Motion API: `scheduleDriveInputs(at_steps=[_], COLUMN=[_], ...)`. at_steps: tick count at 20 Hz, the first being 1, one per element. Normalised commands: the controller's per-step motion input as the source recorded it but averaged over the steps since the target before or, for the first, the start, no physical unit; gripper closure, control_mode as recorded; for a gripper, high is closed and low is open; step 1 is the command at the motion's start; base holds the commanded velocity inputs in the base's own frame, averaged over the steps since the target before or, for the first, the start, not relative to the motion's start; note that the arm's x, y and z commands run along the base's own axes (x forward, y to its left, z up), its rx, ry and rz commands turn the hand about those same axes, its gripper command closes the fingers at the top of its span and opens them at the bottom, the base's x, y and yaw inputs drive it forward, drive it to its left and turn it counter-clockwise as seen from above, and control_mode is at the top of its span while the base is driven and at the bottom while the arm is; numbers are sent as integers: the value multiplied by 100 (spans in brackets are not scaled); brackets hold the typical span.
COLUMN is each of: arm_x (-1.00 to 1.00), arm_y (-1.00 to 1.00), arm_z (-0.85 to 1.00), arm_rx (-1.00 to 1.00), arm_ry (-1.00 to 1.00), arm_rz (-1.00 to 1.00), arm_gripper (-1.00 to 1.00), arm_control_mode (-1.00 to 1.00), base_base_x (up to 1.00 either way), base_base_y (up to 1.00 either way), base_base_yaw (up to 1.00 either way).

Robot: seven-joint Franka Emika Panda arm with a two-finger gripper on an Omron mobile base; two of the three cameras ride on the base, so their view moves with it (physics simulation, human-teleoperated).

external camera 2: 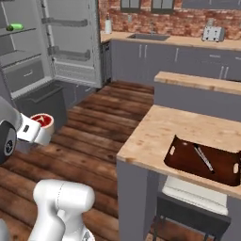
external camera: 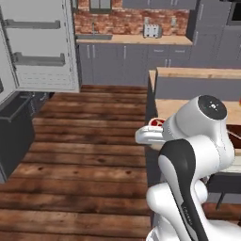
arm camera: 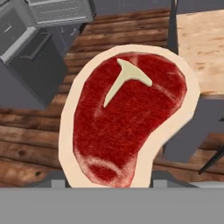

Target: Gather the corn and avocado from the fridge and place them on a tray on the dining counter. Then gather the steak and chicken drumstick from the fridge and place them on the other tray.

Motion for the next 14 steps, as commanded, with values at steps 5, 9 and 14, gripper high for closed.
scheduleDriveInputs(at_steps=[5, 9, 14], arm_x=[0, 0, 0], arm_y=[0, 0, 0], arm_z=[0, 0, 0], arm_rx=[0, 0, 0], arm_ry=[0, 0, 0], arm_rz=[0, 0, 0], arm_gripper=[100, 100, 100], arm_control_mode=[100, 100, 100], base_base_x=[-1, 0, 0], base_base_y=[-90, -92, -93], base_base_yaw=[-8, -7, -7])
